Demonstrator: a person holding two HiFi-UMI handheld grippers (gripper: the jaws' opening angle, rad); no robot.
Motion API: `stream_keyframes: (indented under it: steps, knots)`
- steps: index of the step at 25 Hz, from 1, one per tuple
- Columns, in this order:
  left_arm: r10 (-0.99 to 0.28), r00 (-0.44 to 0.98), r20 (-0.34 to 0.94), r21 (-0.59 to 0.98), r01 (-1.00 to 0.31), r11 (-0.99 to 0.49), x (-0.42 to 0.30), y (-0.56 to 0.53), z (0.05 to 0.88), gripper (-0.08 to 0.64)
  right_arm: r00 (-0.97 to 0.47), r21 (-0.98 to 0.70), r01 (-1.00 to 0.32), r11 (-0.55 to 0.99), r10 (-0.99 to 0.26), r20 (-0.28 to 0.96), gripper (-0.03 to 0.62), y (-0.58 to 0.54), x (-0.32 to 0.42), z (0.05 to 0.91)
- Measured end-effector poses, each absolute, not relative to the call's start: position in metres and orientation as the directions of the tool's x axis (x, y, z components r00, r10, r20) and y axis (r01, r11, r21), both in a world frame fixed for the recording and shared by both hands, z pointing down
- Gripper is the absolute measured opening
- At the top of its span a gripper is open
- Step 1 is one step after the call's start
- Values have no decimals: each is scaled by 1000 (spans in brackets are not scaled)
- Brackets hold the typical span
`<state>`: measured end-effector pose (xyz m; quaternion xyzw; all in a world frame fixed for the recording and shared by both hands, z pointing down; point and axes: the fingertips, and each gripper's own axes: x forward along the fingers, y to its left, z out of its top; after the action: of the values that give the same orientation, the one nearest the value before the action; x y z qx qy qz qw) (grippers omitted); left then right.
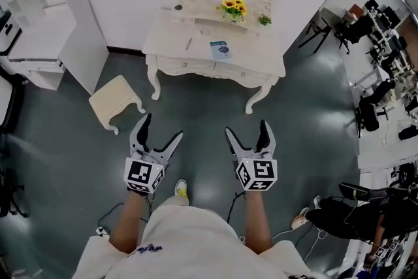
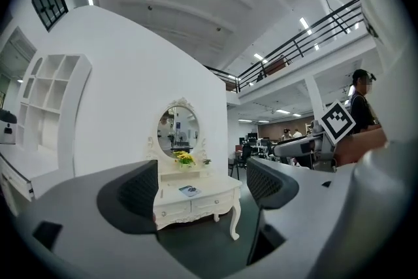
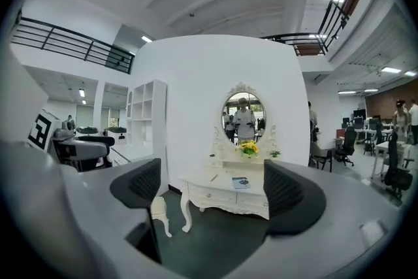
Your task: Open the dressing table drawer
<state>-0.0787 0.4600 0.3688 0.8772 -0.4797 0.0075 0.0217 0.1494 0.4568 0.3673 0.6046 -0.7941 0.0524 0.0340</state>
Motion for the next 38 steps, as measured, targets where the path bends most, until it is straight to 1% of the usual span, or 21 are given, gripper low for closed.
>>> stream_keyframes:
  steps: [4, 8, 14, 21, 23, 26, 29, 34, 38]
  knots:
    - [-836, 546, 50, 32, -838, -545, -77, 392, 383, 408, -281, -35, -960, 279, -951, 129, 489, 393, 137, 378]
    - [-823, 564, 64, 27, -826, -563, -61, 335, 379, 408, -278, -37, -961, 276, -950, 144, 489, 337, 142, 381]
    - [-838, 537, 97, 27, -843, -537, -46, 247, 377, 408, -319, -35, -948, 317, -935, 154, 489, 241, 150, 377]
    - [-885, 456, 95, 32, -890, -455, -16, 133, 376, 408, -409, -17, -911, 412, -898, 162, 488, 120, 163, 384]
    - [-896, 431, 111, 42, -903, -429, -7, 104, 381, 408, -449, -47, -893, 448, -877, 172, 488, 90, 164, 390]
    - [-915, 379, 141, 0, -924, -383, -3, 71, 383, 408, -532, -79, -846, 527, -821, 208, 488, 57, 155, 403]
    - [-930, 329, 164, -18, -942, -336, -9, 43, 389, 407, -587, -92, -807, 583, -776, 231, 488, 27, 146, 416]
    - [-948, 237, 211, 22, -971, -238, -34, 3, 418, 407, -630, -123, -772, 623, -726, 275, 488, -14, 131, 440]
    - [-946, 228, 231, 93, -973, -211, -45, -31, 432, 407, -646, -127, -755, 643, -697, 310, 488, -41, 112, 453]
